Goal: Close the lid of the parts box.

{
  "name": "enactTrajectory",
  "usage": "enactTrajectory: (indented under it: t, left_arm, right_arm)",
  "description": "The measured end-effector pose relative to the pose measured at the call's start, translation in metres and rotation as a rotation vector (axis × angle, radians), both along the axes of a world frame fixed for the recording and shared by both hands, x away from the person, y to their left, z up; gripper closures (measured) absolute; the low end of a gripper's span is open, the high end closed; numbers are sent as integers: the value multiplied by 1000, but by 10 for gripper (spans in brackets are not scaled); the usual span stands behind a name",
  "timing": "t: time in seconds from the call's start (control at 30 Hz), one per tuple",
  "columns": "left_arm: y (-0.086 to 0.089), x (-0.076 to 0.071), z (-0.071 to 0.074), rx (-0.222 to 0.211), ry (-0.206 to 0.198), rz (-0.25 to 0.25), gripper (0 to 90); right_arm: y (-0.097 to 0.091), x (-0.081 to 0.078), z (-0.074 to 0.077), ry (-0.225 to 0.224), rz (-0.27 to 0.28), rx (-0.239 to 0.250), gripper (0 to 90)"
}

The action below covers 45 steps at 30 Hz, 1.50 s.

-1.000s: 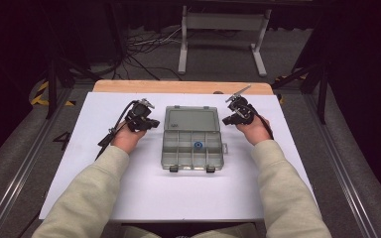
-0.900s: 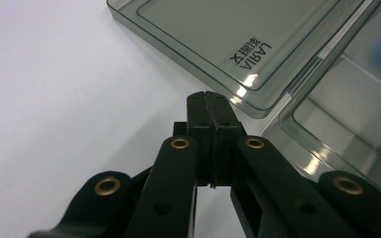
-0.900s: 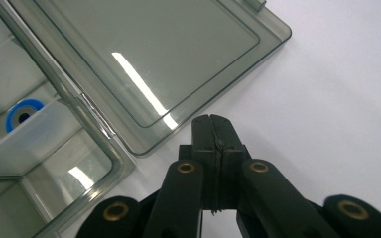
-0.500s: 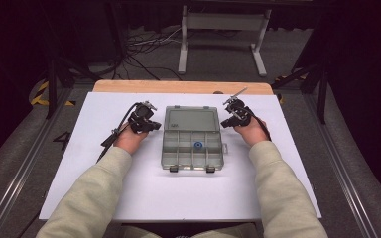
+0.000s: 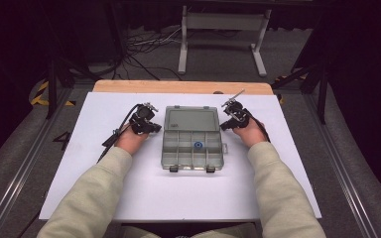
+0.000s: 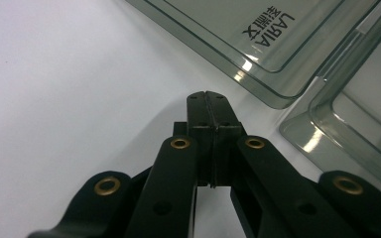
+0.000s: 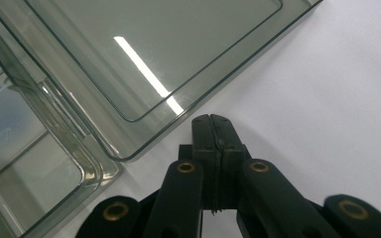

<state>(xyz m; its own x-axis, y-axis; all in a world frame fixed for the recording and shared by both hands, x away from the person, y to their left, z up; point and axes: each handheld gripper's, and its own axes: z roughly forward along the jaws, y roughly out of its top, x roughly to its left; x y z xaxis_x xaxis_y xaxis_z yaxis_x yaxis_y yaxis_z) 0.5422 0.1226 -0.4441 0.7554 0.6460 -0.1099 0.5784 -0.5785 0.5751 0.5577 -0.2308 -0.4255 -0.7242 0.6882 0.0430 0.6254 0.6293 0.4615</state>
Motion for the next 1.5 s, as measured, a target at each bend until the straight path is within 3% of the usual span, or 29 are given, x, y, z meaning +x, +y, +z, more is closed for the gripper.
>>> enactTrajectory:
  t: [0.27, 0.9, 1.5]
  left_arm:
    - [-3, 2, 0, 3, -10, -16, 898]
    - [-10, 3, -2, -7, -20, 2, 897]
    - [-15, 5, -3, -15, -35, 24, 897]
  right_arm:
    - [1, 0, -2, -6, 4, 6, 900]
    - [3, 3, -3, -29, -6, 8, 900]
    - [5, 6, -5, -35, -31, 41, 900]
